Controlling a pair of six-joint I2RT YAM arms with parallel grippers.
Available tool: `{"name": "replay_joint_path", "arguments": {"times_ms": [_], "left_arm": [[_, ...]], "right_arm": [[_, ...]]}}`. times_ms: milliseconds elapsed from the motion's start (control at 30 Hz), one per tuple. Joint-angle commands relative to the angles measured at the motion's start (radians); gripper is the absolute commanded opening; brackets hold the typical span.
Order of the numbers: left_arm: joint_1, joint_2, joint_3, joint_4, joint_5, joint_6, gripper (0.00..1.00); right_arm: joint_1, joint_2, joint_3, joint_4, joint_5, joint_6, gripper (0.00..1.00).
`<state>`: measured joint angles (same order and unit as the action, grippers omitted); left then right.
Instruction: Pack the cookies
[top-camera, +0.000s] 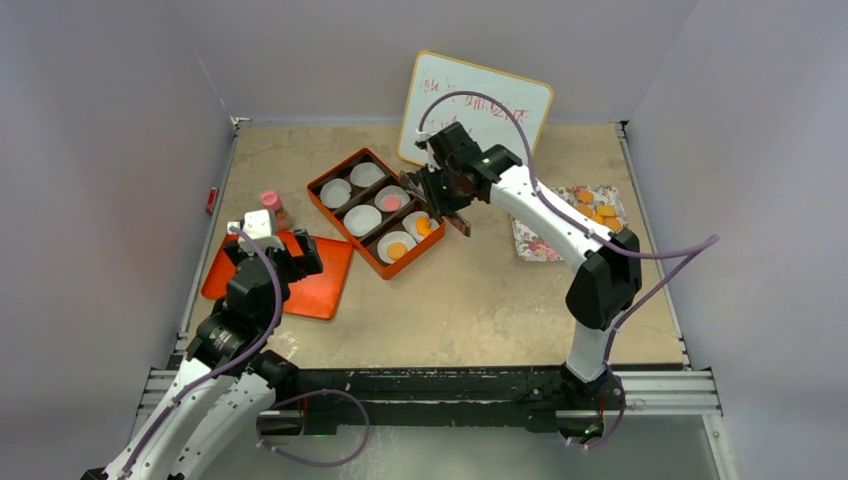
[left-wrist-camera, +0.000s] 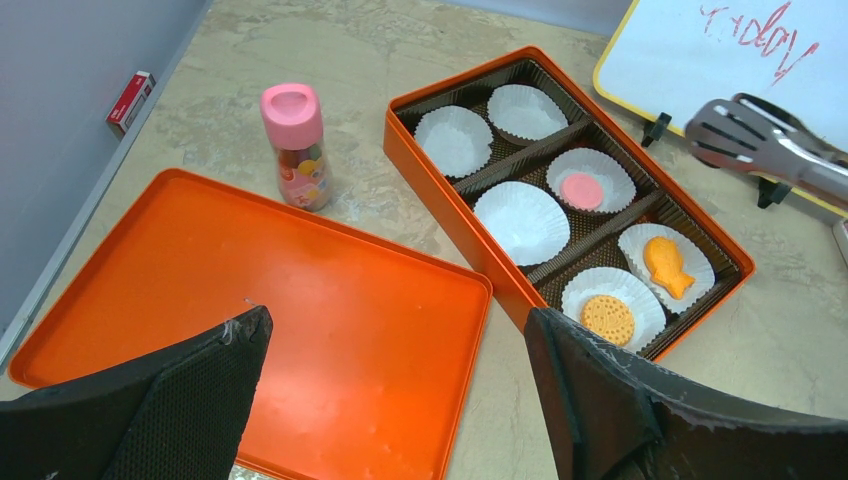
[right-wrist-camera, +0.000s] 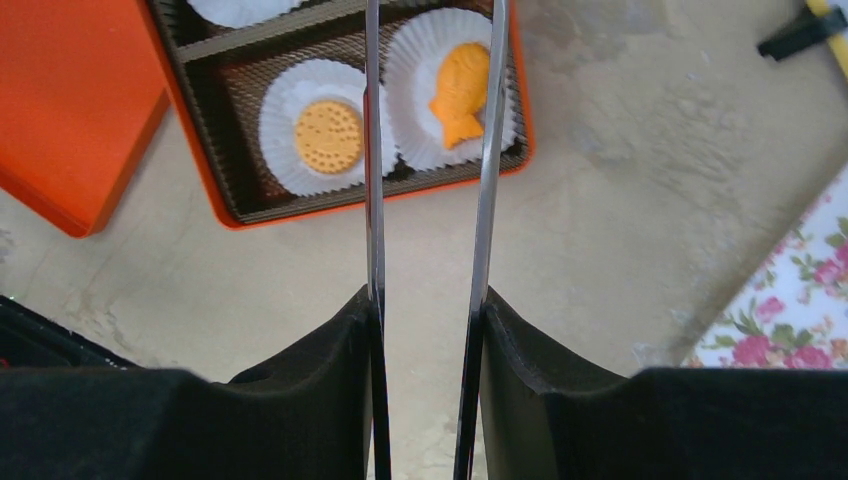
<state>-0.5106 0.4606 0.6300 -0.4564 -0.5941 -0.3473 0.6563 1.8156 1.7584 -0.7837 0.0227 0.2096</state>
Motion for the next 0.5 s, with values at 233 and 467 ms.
{"name": "replay_joint_path", "arguments": {"times_ms": [233, 467], "left_arm": [[0.011, -0.006, -0.001, 0.039, 0.008, 0.010, 0.97], [0.011, -0.006, -0.001, 0.038, 0.008, 0.010, 0.97]], "right_arm": [[0.107, 0.138, 0.151, 0.062, -0.048, 0.007, 0.25], [0.141, 0.220, 0.193, 0.084, -0.094, 0.010, 0.25]]}}
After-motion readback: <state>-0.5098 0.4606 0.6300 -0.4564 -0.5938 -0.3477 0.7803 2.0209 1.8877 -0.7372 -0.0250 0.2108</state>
